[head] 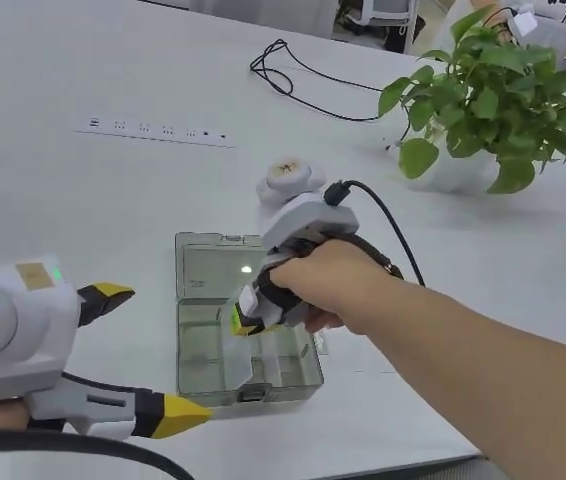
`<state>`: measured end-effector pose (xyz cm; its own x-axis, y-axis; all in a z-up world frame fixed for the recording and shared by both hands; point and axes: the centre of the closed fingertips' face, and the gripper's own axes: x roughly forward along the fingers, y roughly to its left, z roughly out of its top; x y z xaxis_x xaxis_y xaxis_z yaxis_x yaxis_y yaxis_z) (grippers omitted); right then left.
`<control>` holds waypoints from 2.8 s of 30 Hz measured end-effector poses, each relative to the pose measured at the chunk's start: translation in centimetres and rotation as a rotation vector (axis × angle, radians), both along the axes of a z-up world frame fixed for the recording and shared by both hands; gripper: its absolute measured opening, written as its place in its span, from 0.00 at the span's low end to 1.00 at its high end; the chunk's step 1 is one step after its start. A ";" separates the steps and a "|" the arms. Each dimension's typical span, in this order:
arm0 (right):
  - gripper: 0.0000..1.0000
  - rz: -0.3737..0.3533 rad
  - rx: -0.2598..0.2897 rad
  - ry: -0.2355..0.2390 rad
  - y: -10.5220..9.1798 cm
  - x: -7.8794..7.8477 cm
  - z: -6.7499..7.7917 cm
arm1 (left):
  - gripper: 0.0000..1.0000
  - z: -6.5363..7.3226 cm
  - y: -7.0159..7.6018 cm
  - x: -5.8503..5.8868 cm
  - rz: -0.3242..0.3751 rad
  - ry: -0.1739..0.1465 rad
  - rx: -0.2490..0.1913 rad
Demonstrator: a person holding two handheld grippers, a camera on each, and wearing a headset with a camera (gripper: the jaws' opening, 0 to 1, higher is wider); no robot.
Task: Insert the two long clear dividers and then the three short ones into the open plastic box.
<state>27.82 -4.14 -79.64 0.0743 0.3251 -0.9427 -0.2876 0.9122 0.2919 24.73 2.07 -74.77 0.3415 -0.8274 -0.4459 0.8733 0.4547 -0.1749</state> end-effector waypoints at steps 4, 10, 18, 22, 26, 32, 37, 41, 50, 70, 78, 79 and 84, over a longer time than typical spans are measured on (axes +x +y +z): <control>0.07 0.011 -0.011 -0.003 -0.1 0.0 0.0 | 1.00 -0.1 0.1 0.0 0.002 0.001 0.002; 0.07 0.070 -0.062 -0.036 0.2 0.0 -0.1 | 1.00 -0.2 0.1 -0.1 0.000 -0.001 0.006; 0.07 0.112 -0.094 -0.058 0.3 0.4 -0.2 | 1.00 -0.2 0.2 -0.1 0.002 0.001 0.005; 0.07 0.105 -0.088 -0.047 0.2 0.4 -0.1 | 1.00 -0.1 0.3 -0.1 0.004 0.000 0.006; 0.07 0.104 -0.086 -0.044 0.1 0.5 -0.1 | 1.00 -0.1 0.2 0.0 0.004 0.001 0.004; 0.07 0.113 -0.092 -0.054 0.1 0.6 -0.2 | 1.00 -0.2 0.1 0.0 0.001 0.003 0.003; 0.07 0.110 -0.083 -0.062 0.3 0.7 -0.3 | 1.00 -0.3 0.1 0.0 0.000 0.003 0.005; 0.07 0.094 -0.071 -0.060 0.3 0.7 -0.4 | 1.00 -0.3 0.1 0.0 0.000 0.005 0.004; 0.07 0.013 -0.015 -0.027 0.0 0.8 -0.5 | 1.00 -0.3 0.2 0.0 0.005 0.009 0.000; 0.07 -0.145 0.105 -0.023 -0.2 0.7 -0.4 | 0.99 -0.3 0.0 0.1 0.006 0.012 -0.007; 0.06 -0.221 0.163 -0.017 -0.4 0.6 -0.3 | 0.99 -0.3 0.0 0.1 0.005 0.013 -0.008; 0.06 -0.220 0.163 -0.018 -0.3 0.6 -0.3 | 0.99 -0.3 0.0 0.0 0.005 0.013 -0.009; 0.06 -0.205 0.152 -0.028 -0.2 0.6 -0.1 | 0.99 -0.3 0.0 0.1 0.006 0.014 -0.009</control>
<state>28.40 -4.34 -79.70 0.1786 0.4383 -0.8809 -0.1107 0.8986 0.4247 24.79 2.10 -75.10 0.3401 -0.8294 -0.4433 0.8678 0.4584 -0.1917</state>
